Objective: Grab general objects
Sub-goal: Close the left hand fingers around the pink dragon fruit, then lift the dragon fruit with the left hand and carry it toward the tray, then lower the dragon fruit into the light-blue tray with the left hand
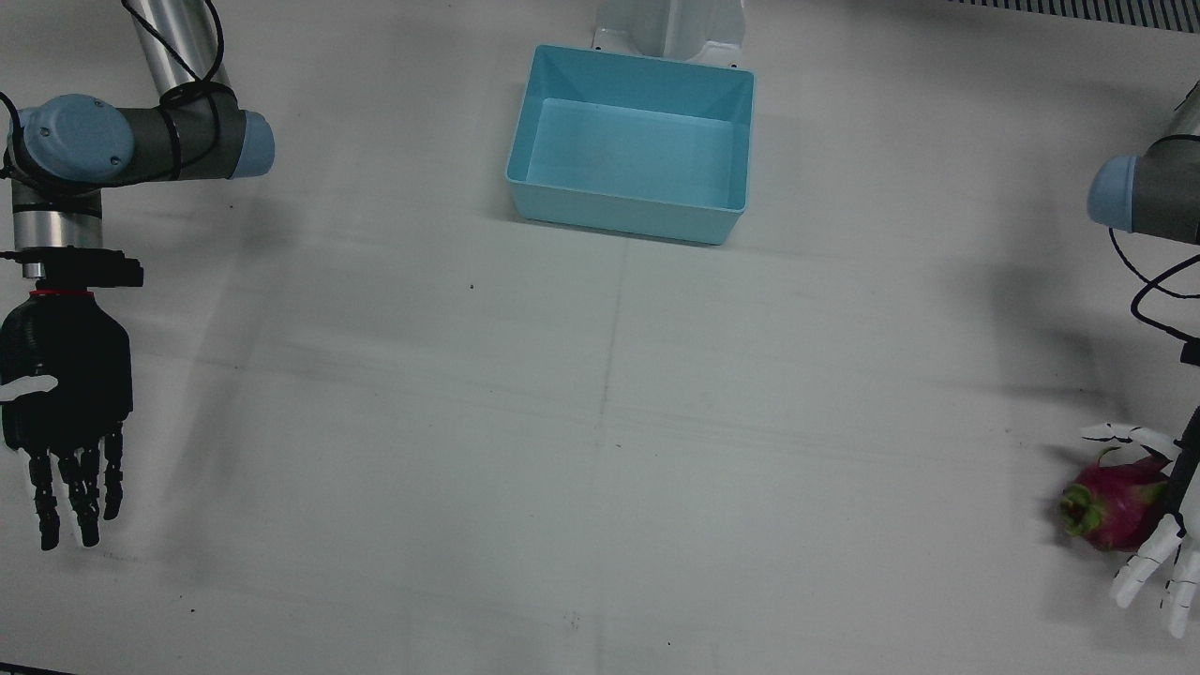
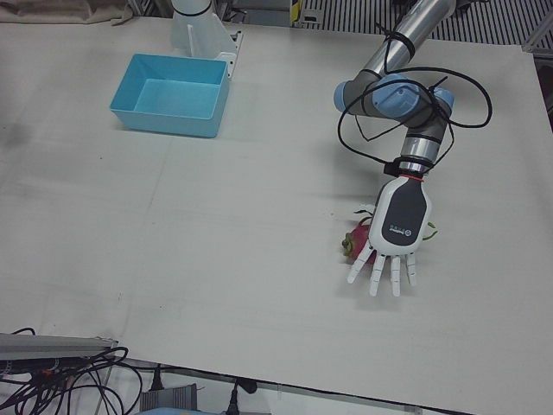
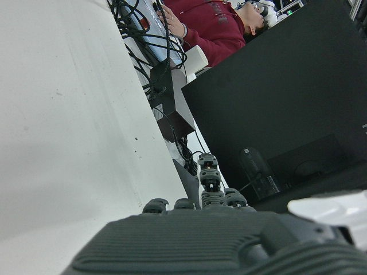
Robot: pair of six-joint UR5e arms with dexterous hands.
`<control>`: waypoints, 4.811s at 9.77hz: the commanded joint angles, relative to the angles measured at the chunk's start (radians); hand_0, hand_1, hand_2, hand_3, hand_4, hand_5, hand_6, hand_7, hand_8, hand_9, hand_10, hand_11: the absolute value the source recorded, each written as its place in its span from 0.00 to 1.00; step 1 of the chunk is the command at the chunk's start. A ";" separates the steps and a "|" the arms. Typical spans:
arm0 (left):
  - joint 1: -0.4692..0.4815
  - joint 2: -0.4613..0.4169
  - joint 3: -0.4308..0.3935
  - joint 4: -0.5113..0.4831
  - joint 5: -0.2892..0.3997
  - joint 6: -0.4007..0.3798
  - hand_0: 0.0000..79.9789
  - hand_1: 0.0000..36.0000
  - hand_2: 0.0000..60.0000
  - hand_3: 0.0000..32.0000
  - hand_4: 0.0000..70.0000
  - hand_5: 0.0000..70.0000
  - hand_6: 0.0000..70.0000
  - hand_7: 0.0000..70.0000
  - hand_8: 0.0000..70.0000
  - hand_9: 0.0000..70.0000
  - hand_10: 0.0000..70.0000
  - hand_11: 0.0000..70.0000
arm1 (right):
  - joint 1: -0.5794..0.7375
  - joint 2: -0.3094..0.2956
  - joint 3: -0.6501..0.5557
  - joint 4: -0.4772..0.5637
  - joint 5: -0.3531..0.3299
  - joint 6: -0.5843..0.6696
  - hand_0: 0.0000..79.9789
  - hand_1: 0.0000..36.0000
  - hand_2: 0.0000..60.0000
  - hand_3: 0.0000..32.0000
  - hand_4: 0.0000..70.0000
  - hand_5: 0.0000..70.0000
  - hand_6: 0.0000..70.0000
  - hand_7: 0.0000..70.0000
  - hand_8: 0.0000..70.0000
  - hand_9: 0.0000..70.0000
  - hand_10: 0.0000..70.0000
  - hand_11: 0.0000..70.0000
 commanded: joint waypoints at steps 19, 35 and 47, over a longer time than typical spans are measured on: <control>0.088 -0.003 -0.050 0.021 -0.153 0.000 0.32 0.31 1.00 0.00 1.00 1.00 1.00 1.00 1.00 1.00 1.00 1.00 | 0.000 0.000 0.000 0.000 0.000 0.000 0.00 0.00 0.00 0.00 0.00 0.00 0.00 0.00 0.00 0.00 0.00 0.00; 0.016 0.132 -0.279 -0.776 0.229 -0.903 0.51 0.55 1.00 0.00 1.00 1.00 1.00 1.00 1.00 1.00 1.00 1.00 | 0.000 0.000 0.000 0.000 0.000 0.000 0.00 0.00 0.00 0.00 0.00 0.00 0.00 0.00 0.00 0.00 0.00 0.00; 0.492 -0.051 -0.394 -0.805 0.212 -0.989 0.68 0.87 1.00 0.00 1.00 1.00 1.00 1.00 1.00 1.00 1.00 1.00 | 0.000 0.000 0.000 0.000 0.000 0.000 0.00 0.00 0.00 0.00 0.00 0.00 0.00 0.00 0.00 0.00 0.00 0.00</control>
